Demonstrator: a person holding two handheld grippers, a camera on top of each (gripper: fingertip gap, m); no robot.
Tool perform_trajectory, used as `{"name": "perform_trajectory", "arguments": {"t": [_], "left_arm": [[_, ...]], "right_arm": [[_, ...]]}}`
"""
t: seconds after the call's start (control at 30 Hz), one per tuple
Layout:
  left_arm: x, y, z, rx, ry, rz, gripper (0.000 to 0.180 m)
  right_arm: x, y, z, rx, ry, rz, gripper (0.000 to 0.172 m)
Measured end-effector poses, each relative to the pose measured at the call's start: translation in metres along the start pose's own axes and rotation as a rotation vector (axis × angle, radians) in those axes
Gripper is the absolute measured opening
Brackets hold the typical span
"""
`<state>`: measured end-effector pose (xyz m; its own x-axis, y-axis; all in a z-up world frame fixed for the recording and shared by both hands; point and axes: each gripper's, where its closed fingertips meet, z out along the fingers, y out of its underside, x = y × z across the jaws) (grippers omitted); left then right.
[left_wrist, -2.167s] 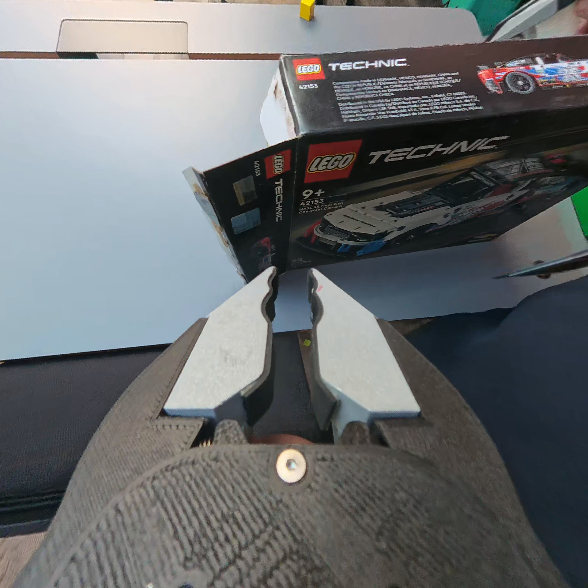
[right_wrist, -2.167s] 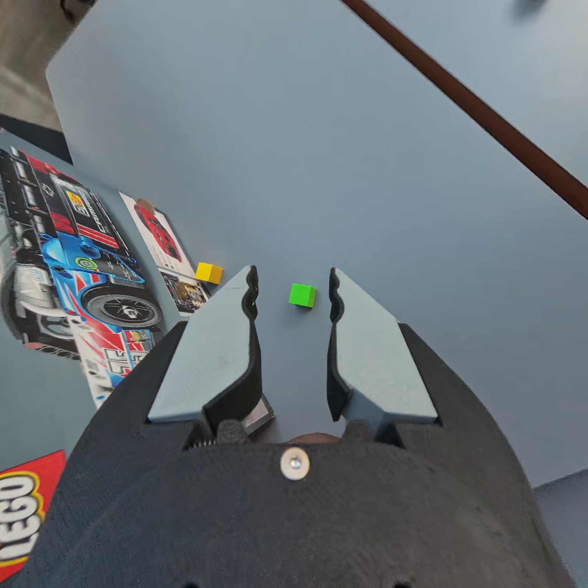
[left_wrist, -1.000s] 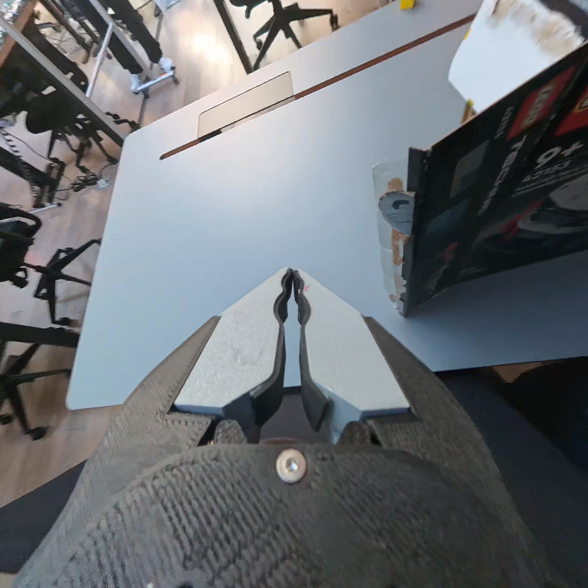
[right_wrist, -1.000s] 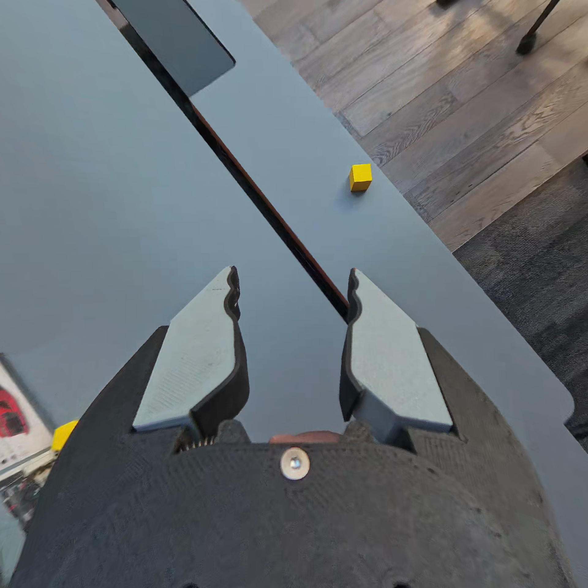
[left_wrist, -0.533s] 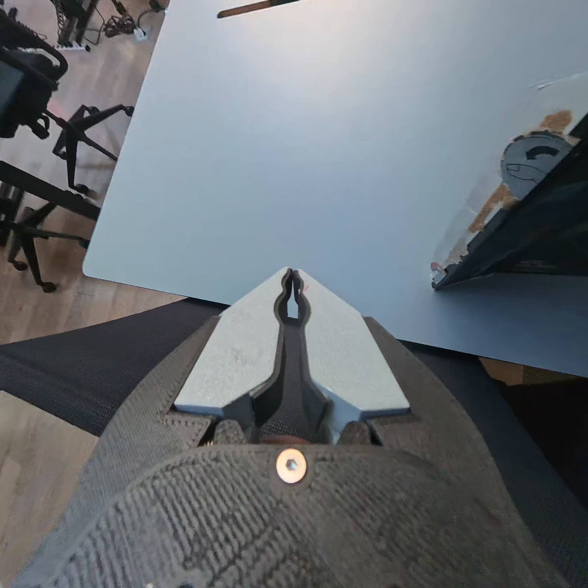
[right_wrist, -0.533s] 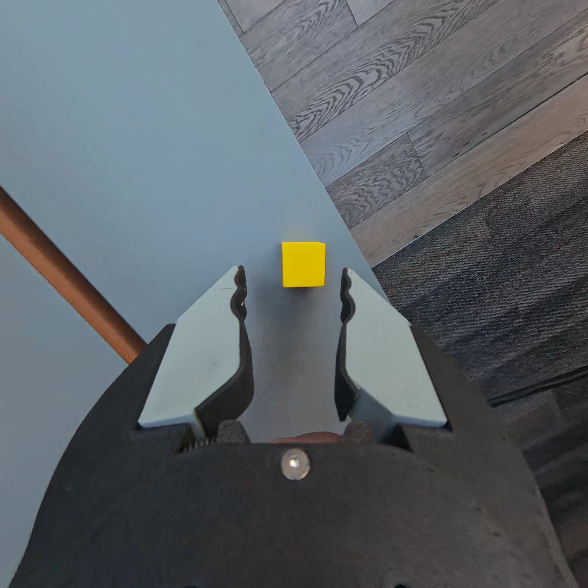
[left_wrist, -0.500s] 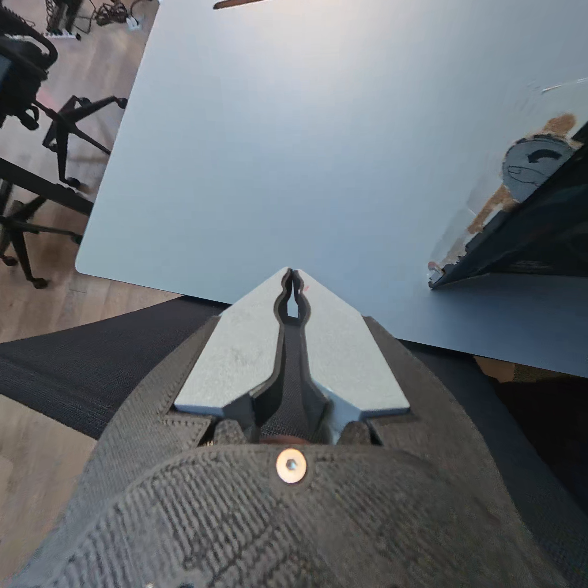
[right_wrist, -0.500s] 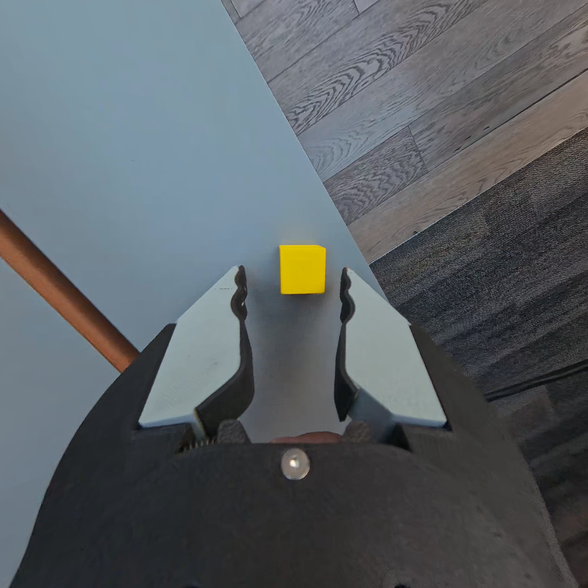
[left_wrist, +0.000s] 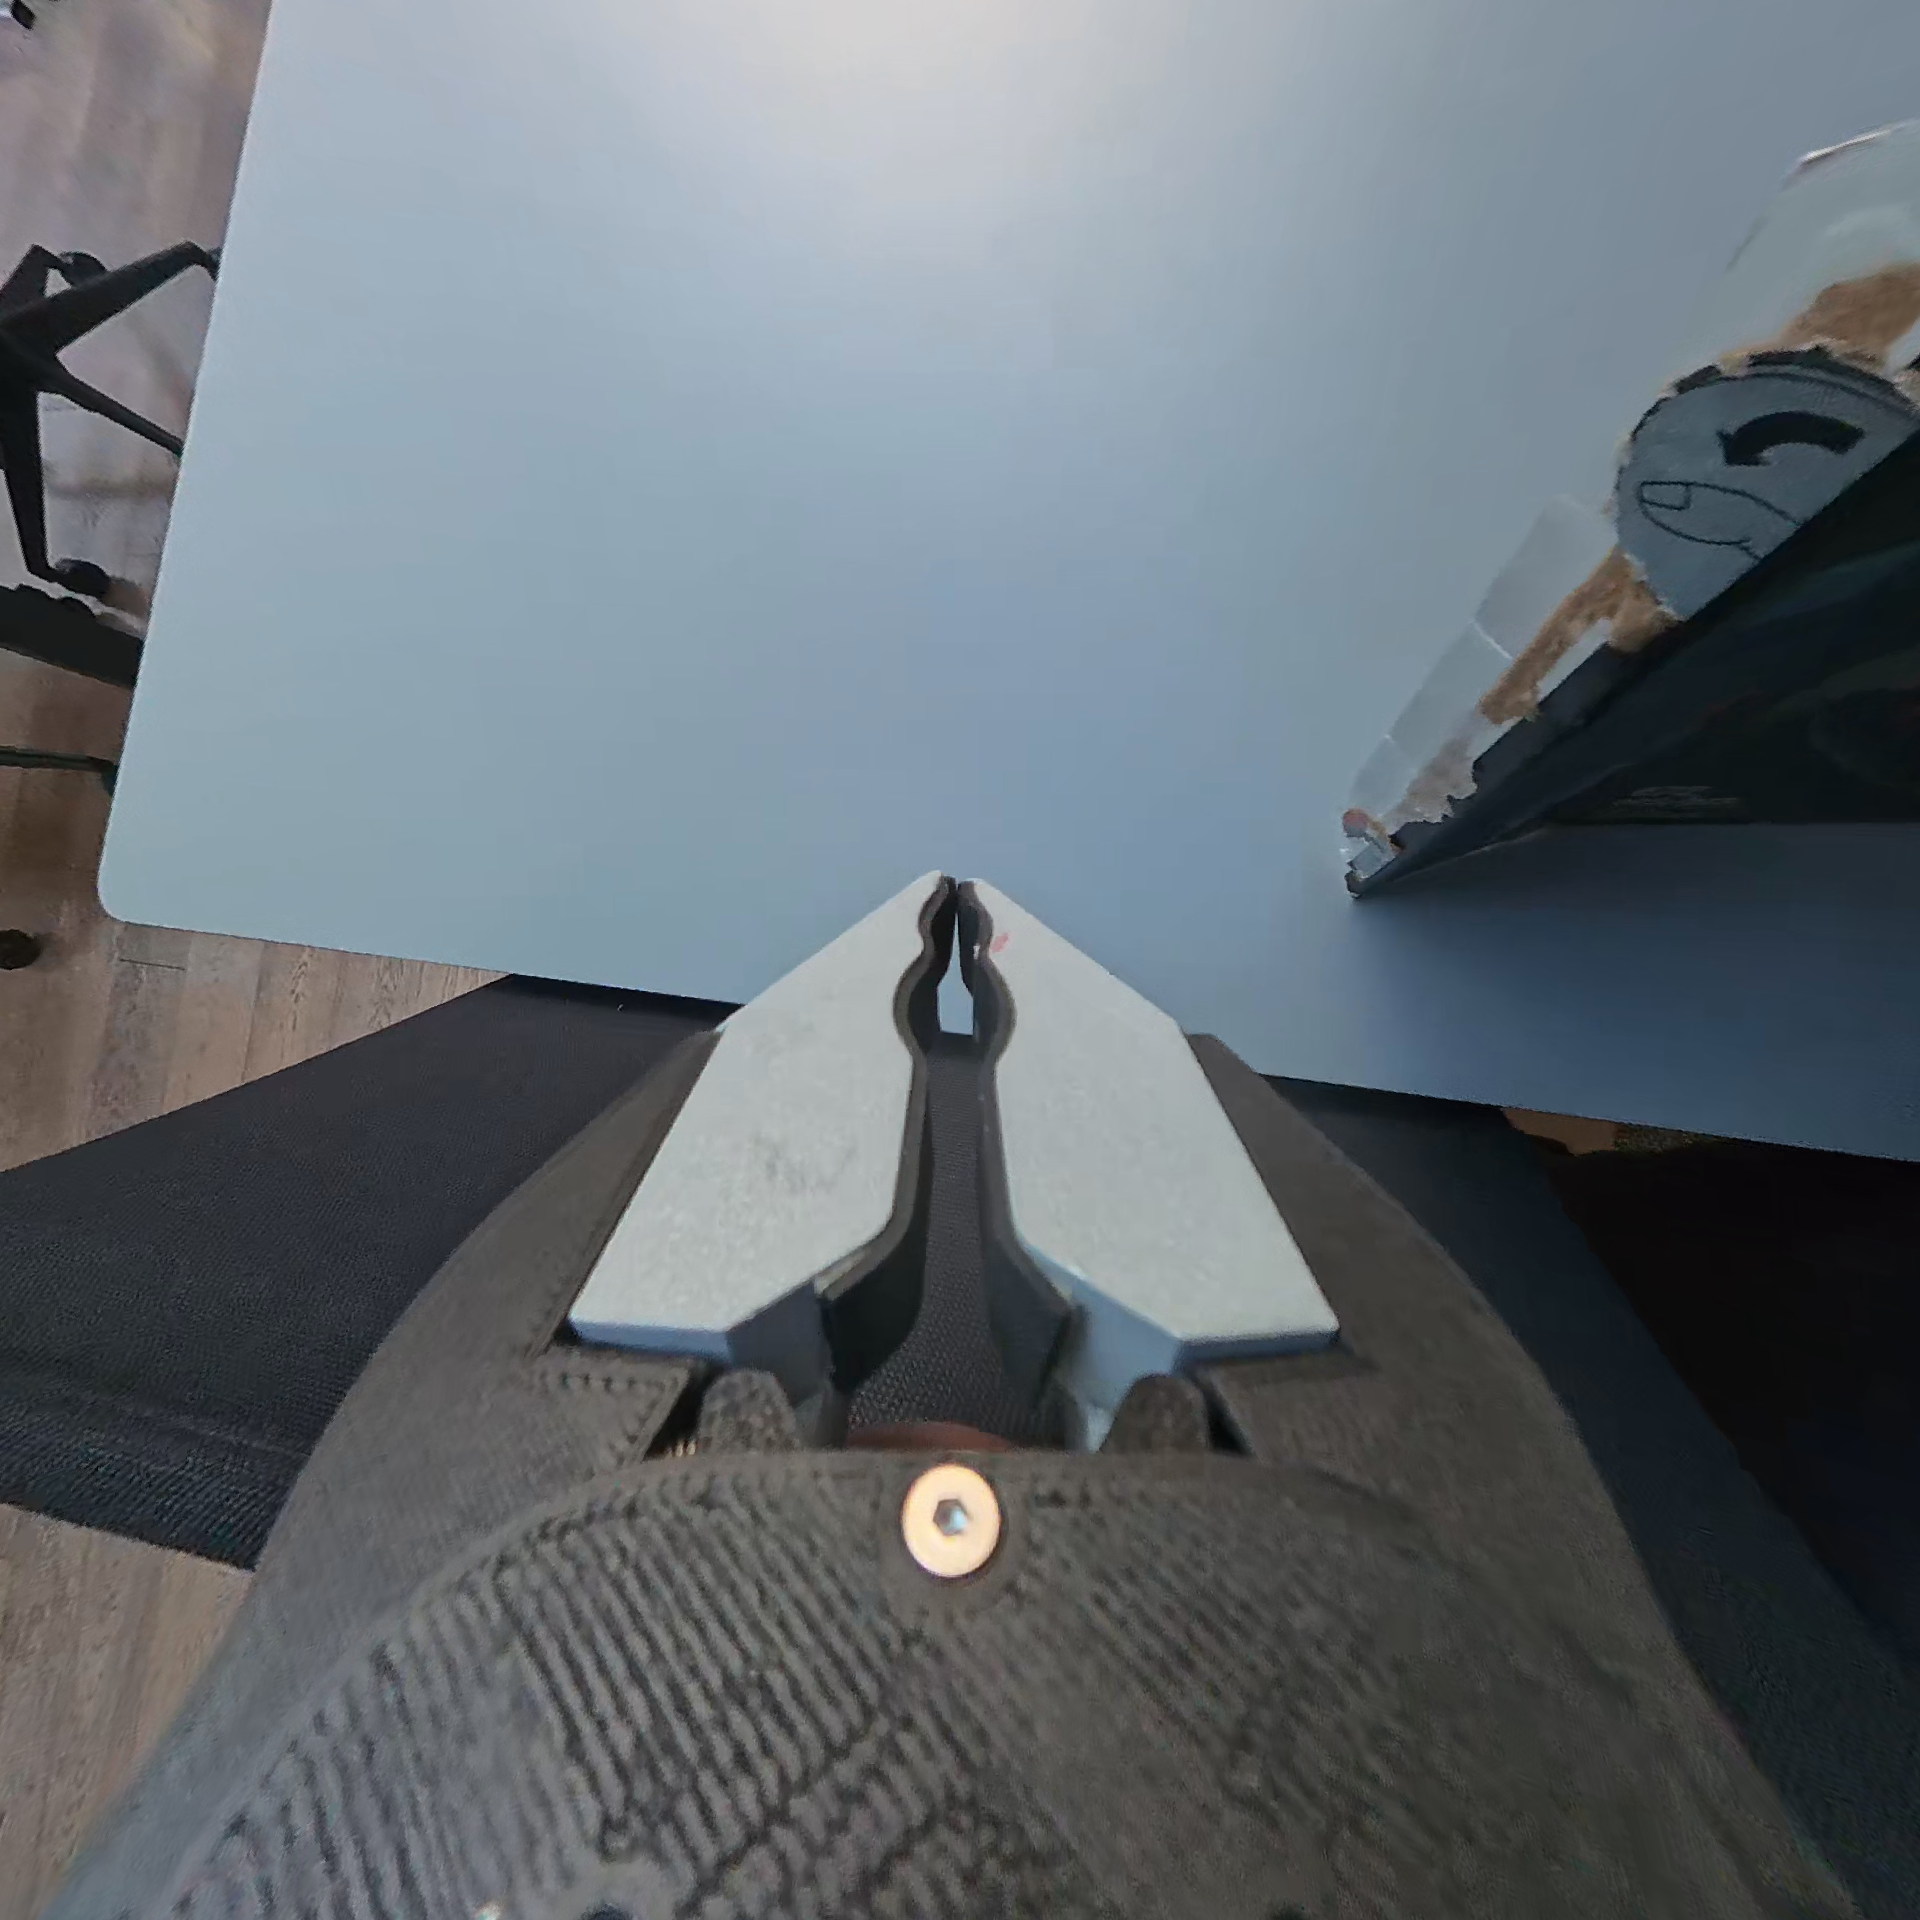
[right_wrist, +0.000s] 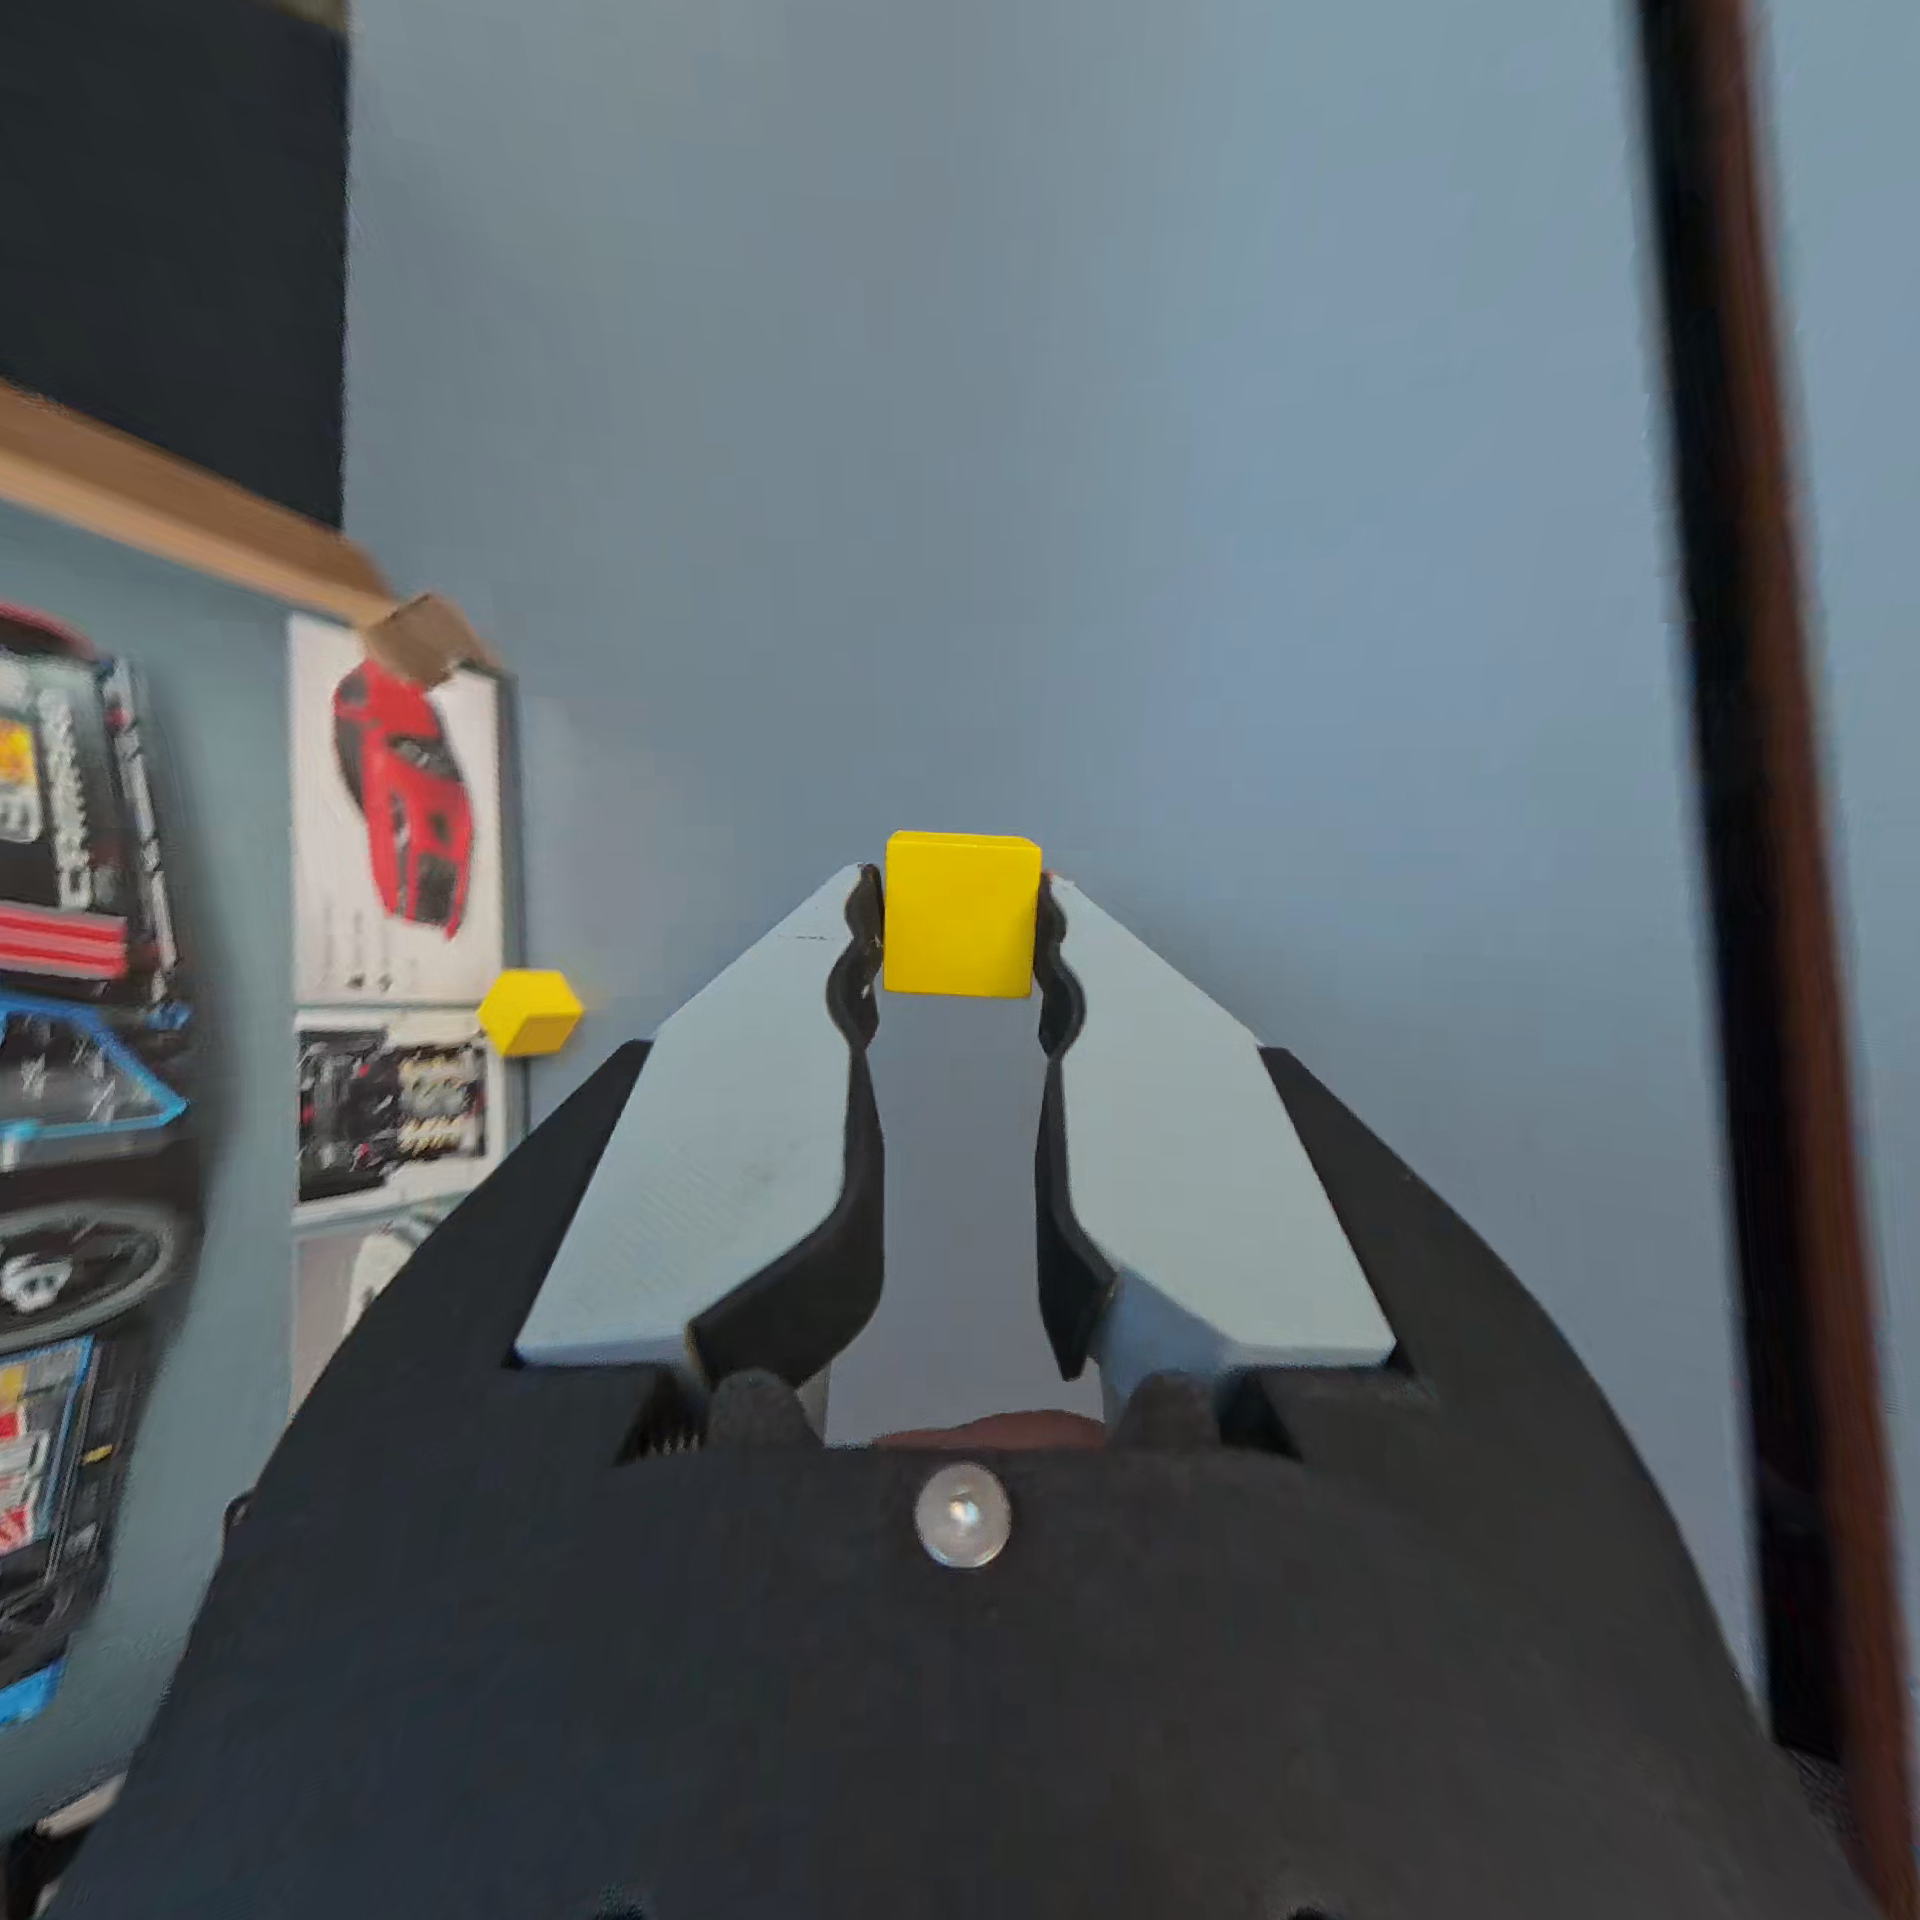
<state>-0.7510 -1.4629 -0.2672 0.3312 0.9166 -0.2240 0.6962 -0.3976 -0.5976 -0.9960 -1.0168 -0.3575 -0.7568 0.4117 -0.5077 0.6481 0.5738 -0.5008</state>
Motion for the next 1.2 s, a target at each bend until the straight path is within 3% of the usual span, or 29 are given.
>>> {"name": "perform_trajectory", "arguments": {"t": [0.13,0.2,0.27,0.47,0.6,0.73,0.83,0.9,1.0,1.1,1.2], "left_arm": [[0.007,-0.003,0.002,0.005,0.028,0.035,0.0],[0.01,-0.002,0.002,0.011,0.043,0.054,0.0],[0.013,-0.003,0.001,0.021,0.066,0.064,0.0],[0.019,-0.004,-0.002,0.044,0.142,0.052,0.0],[0.02,-0.004,-0.003,0.052,0.144,0.062,0.0],[0.022,-0.003,-0.002,0.044,0.146,0.078,0.0],[0.027,-0.003,0.0,0.023,0.169,0.102,0.0],[0.032,-0.005,-0.001,0.018,0.198,0.13,0.0],[0.04,-0.002,-0.002,0.007,0.245,0.166,0.0],[0.046,-0.005,-0.006,0.017,0.291,0.193,0.003],[0.055,-0.012,-0.011,0.051,0.361,0.226,0.009]], "right_arm": [[-0.075,0.073,0.028,-0.105,-0.094,-0.092,0.027],[-0.078,0.097,0.041,-0.136,-0.061,-0.02,0.042],[-0.077,0.11,0.044,-0.135,-0.035,0.044,0.044],[-0.076,0.117,-0.029,0.061,0.095,0.168,0.035],[-0.077,0.168,-0.071,0.075,0.204,0.271,0.037],[-0.084,0.222,-0.081,0.082,0.259,0.401,0.032],[-0.09,0.239,-0.093,0.145,0.358,0.414,0.031],[-0.088,0.247,-0.129,0.233,0.537,0.419,0.031],[-0.09,0.275,-0.236,0.414,1.004,0.478,0.029],[-0.136,0.318,-0.338,0.625,1.329,0.596,0.032],[-0.199,0.348,-0.387,0.772,1.503,0.63,0.041]]}}
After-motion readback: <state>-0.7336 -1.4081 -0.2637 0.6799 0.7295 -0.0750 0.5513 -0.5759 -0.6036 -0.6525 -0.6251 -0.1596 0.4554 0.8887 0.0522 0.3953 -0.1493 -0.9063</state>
